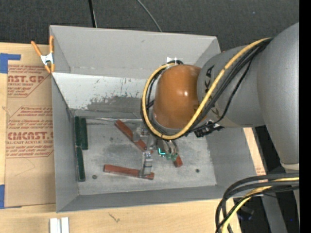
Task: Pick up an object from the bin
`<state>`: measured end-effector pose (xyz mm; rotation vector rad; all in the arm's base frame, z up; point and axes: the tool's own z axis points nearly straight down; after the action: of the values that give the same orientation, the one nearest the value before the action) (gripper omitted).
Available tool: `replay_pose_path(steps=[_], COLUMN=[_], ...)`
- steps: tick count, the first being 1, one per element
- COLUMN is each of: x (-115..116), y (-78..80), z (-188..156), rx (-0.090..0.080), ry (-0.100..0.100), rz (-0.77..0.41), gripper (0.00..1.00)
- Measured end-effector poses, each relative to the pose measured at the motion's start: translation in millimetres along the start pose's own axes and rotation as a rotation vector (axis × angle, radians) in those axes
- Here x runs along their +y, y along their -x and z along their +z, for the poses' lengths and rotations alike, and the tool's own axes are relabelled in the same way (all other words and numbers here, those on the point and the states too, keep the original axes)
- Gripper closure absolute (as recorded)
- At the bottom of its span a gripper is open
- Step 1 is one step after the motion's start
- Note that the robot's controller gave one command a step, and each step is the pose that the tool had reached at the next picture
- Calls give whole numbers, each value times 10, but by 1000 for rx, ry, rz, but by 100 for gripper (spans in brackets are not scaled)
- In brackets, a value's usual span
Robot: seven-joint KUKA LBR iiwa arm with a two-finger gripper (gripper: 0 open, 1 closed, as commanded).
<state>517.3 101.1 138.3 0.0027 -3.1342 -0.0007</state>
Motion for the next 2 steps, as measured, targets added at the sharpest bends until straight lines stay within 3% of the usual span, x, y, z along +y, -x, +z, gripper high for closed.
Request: replay_pose_path(steps=[2], x=[-4], y=[19], z=[-35], rx=[-9], ry=[1], rz=[1], gripper=[0])
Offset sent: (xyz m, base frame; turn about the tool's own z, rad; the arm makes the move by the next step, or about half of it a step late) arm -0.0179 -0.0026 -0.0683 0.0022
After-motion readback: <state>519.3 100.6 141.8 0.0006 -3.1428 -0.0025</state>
